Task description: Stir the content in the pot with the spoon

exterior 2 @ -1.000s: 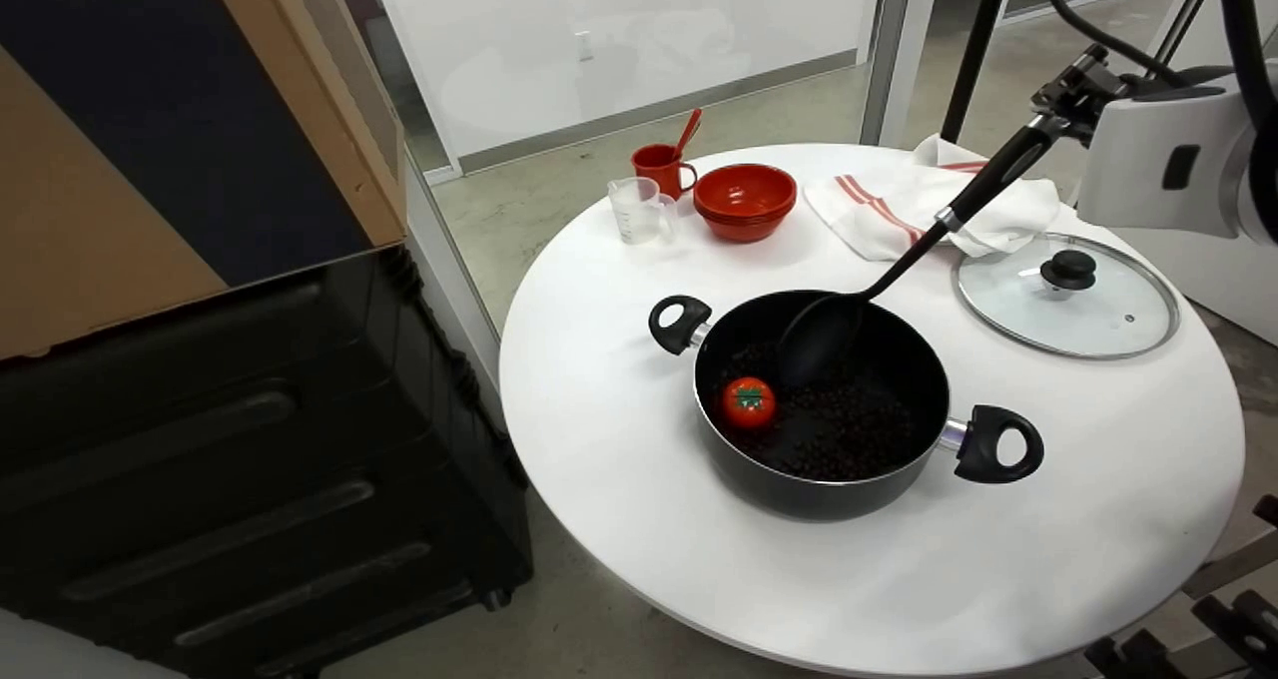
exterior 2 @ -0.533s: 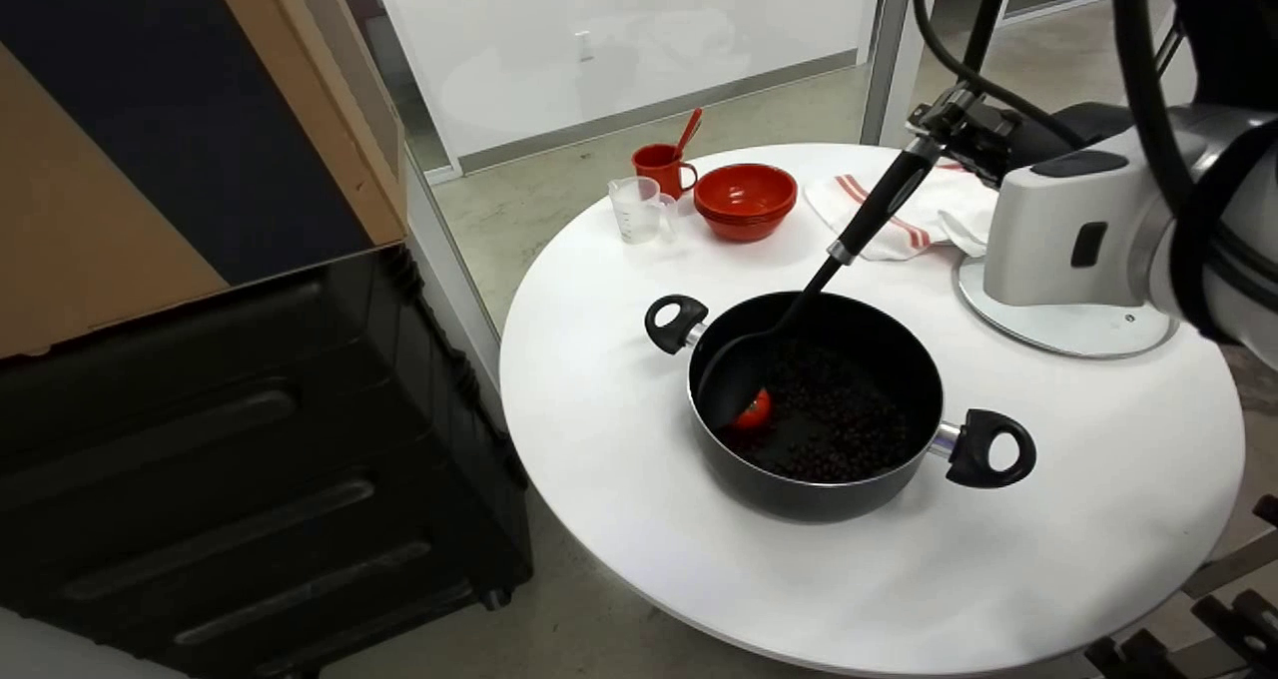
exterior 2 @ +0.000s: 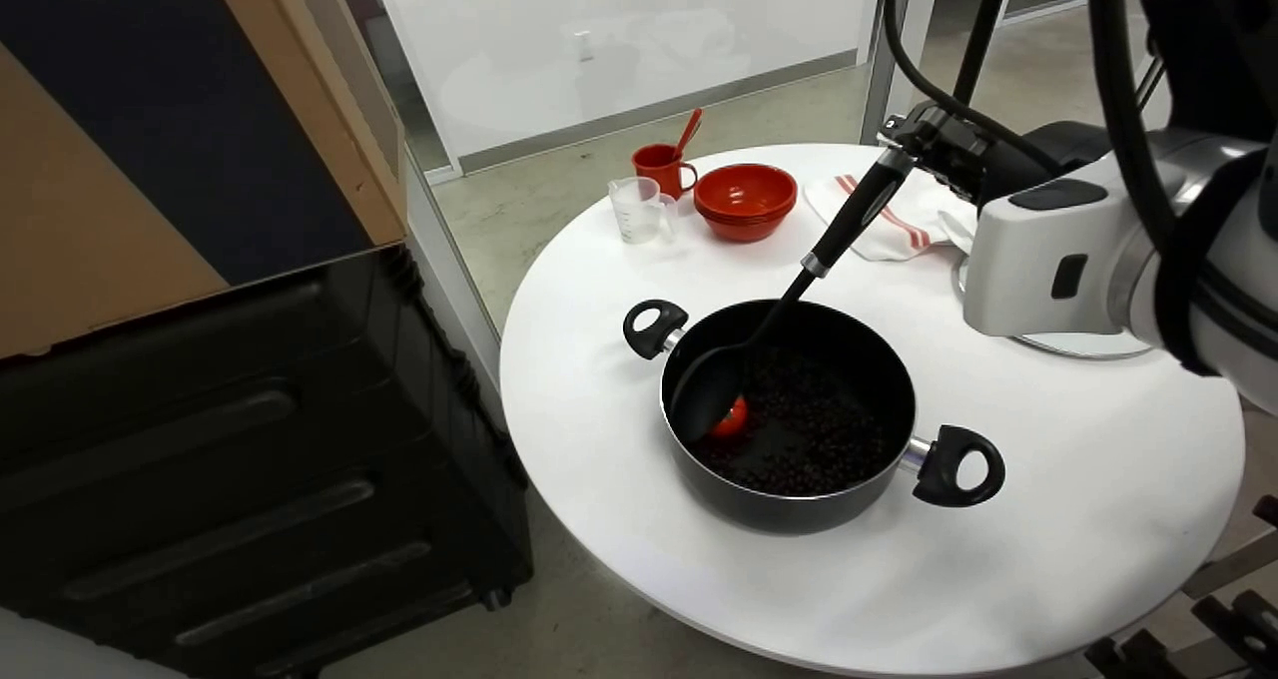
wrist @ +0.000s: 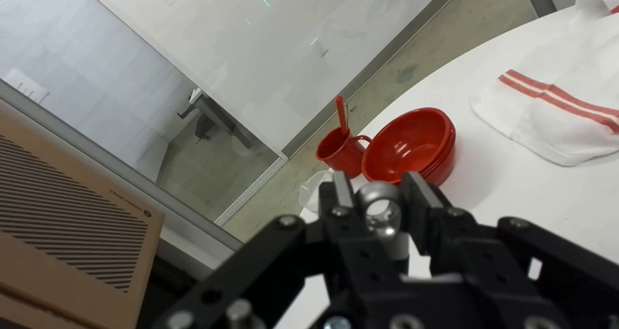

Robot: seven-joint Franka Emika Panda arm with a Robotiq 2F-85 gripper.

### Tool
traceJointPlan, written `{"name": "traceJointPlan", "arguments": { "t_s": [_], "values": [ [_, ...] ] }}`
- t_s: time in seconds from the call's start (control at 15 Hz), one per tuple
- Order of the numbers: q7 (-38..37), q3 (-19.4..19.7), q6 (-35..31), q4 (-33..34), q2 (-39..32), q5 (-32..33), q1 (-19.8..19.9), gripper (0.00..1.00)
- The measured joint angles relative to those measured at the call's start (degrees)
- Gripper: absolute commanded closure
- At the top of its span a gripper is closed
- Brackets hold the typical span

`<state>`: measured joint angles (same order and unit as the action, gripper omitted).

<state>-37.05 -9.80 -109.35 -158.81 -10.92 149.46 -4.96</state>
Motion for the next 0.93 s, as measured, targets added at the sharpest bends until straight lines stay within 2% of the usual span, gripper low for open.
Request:
{"name": "traceJointPlan", "arguments": {
  "t_s": [0.53, 0.93],
  "values": [
    [-1.27, 0.53, 0.49, 0.04, 1.05, -0.04, 0.87, 0.93],
    [-2.96, 3.83, 0.49, 0.02, 1.25, -0.09, 4.14, 0.93]
  ]
}}
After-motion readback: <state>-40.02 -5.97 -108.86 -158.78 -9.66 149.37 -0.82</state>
